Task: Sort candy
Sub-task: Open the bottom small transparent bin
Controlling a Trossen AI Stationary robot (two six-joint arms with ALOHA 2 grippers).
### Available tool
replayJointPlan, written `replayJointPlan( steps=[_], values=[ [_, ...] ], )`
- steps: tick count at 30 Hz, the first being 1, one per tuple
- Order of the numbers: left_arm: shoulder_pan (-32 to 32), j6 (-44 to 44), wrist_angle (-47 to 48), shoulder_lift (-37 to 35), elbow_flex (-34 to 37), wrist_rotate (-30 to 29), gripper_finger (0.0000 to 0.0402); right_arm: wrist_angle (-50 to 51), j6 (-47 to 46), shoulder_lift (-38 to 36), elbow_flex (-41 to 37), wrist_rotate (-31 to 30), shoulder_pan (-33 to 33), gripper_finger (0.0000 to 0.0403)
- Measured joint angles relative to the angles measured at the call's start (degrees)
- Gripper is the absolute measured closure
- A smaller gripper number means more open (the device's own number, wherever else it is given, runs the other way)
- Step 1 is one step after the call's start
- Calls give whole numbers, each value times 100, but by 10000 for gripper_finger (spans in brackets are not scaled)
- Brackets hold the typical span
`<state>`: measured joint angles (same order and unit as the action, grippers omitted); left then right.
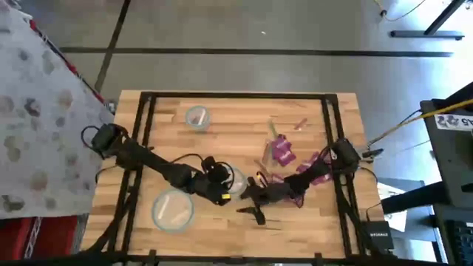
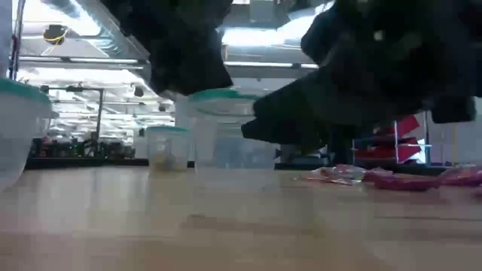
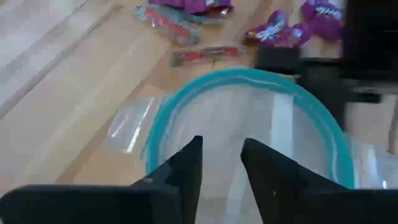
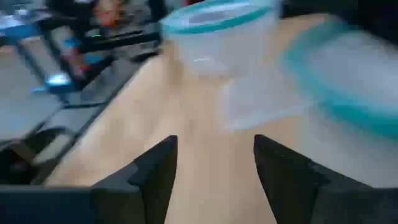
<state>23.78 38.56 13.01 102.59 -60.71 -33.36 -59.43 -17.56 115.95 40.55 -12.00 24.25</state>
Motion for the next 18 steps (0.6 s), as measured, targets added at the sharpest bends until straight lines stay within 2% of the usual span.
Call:
replayJointPlan(
  steps=[5, 12, 15, 18],
  values=[
    [62, 23, 34, -3, -137, 64, 294, 621, -44, -557, -360, -432, -2, 205],
    [64, -253, -9, 15, -398, 273, 294, 2471, -390, -1739, -736, -2224, -39, 205],
    [29, -413, 0, 26, -482, 295, 294, 3286, -640, -2158, -767, -2357, -33, 205],
    [12, -423, -6, 26, -489, 281, 294, 3533, -817, -2298, -760, -1905, 40, 205]
  ],
)
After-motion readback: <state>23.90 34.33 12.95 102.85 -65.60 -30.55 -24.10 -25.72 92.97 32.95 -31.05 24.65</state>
